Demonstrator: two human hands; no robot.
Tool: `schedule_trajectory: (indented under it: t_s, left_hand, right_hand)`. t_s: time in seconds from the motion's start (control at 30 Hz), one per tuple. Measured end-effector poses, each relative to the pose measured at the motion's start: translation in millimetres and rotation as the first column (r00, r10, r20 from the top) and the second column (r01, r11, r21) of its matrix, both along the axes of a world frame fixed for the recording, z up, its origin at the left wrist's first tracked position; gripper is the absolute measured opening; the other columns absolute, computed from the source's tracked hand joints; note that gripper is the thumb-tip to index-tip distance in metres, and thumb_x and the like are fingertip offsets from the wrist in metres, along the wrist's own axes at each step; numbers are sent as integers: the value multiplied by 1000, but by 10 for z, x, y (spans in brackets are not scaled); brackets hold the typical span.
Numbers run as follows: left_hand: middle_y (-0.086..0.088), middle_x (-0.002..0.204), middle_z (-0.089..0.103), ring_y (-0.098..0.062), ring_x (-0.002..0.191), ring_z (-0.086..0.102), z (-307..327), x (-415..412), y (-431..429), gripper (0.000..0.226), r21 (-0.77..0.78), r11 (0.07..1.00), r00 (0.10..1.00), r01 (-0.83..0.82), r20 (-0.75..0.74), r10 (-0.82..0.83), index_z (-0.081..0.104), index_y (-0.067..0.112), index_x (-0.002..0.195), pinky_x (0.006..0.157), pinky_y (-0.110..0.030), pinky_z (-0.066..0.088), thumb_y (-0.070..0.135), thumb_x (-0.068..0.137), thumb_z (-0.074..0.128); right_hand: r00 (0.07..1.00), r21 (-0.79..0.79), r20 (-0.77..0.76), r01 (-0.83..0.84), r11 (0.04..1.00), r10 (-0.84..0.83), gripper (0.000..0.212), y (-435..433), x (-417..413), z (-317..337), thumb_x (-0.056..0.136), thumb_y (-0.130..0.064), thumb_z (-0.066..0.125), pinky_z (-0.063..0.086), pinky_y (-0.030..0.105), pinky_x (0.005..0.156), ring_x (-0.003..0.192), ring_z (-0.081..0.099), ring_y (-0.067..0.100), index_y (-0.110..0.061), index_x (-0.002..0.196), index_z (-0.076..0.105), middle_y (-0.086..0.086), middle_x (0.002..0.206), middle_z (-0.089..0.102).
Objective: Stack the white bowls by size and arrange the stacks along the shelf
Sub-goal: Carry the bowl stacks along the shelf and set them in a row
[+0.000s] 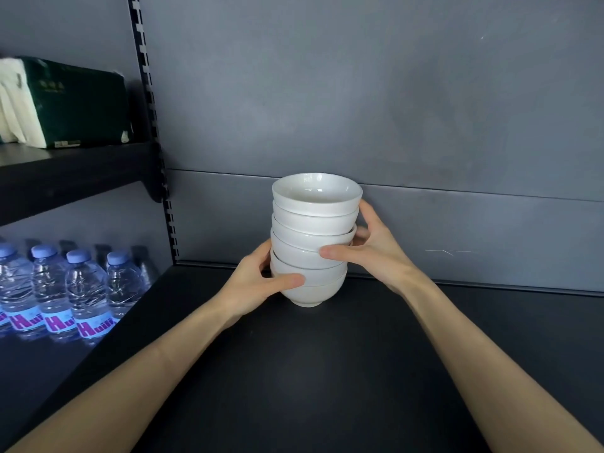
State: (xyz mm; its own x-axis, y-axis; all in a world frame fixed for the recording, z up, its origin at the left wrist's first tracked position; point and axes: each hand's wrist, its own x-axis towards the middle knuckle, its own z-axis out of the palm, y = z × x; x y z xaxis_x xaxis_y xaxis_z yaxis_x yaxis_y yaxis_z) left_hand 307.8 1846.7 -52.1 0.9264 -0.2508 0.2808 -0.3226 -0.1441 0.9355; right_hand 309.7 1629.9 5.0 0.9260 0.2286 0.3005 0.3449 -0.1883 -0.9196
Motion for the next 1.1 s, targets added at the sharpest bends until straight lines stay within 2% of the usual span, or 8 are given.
schedule_trajectory:
  t_s: [0.17,0.27,0.53,0.63,0.73,0.9,0.97,1.1]
  left_hand:
    - [17,124,63,2,115,56,-22,4,-12,70,13,1000,1000,-7,25,6,48,31,134,84,-9,47,22,73,79]
    - [18,128,59,5,117,54,-19,14,3,74,23,1000,1000,8,15,-9,44,32,137,86,-10,48,28,73,80]
    - [23,130,52,14,113,50,71,-45,-62,72,-27,999,999,-34,29,35,38,29,140,78,0,43,37,77,72]
    - [25,126,52,20,109,51,121,-70,-103,59,-92,994,993,-65,90,73,38,30,136,79,-1,43,25,85,66]
    - [20,129,55,13,115,52,214,-82,-132,55,-154,985,983,-74,153,98,42,30,133,84,-4,44,31,82,63]
    - [19,126,58,8,115,55,310,-70,-171,48,-198,976,973,-91,191,130,48,34,128,89,-9,45,41,82,58]
    - [18,127,59,5,116,56,301,-67,-171,52,-198,976,971,-91,199,131,49,29,133,92,-12,46,39,83,59]
    - [10,130,59,-1,117,57,280,-82,-142,56,-207,974,972,-87,195,129,48,20,136,99,-23,48,34,83,60]
  right_hand:
    - [1000,-11,-4,4,1000,-4,97,6,-19,18,69,-5,83,53,14,75,104,65,7,-36,144,30,-2,119,66]
    - [1000,-10,-13,-8,1000,8,95,14,-25,28,72,-2,80,50,9,69,104,63,4,-33,144,28,-2,121,64]
    - [1000,-13,-11,-8,1000,8,85,17,-18,44,76,-11,78,49,7,71,108,60,-1,-32,143,30,-8,124,61]
    - [1000,-2,-9,5,1000,-5,78,13,-7,44,77,-18,77,51,13,80,104,62,-4,-31,140,33,-10,119,63]
    - [999,31,-17,31,999,-31,68,26,-5,75,80,-34,71,51,28,91,106,62,1,-27,138,37,-9,119,63]
    - [997,38,-15,82,996,-82,74,58,-13,119,71,-51,73,51,30,94,108,61,2,-23,133,44,-11,124,61]
    - [996,49,-2,84,995,-84,63,63,-12,119,79,-40,71,51,22,91,105,62,-2,-20,133,47,-10,121,64]
    - [995,73,41,90,993,-93,49,81,-16,139,86,-23,68,47,5,69,90,63,-12,-17,131,50,-12,111,66]
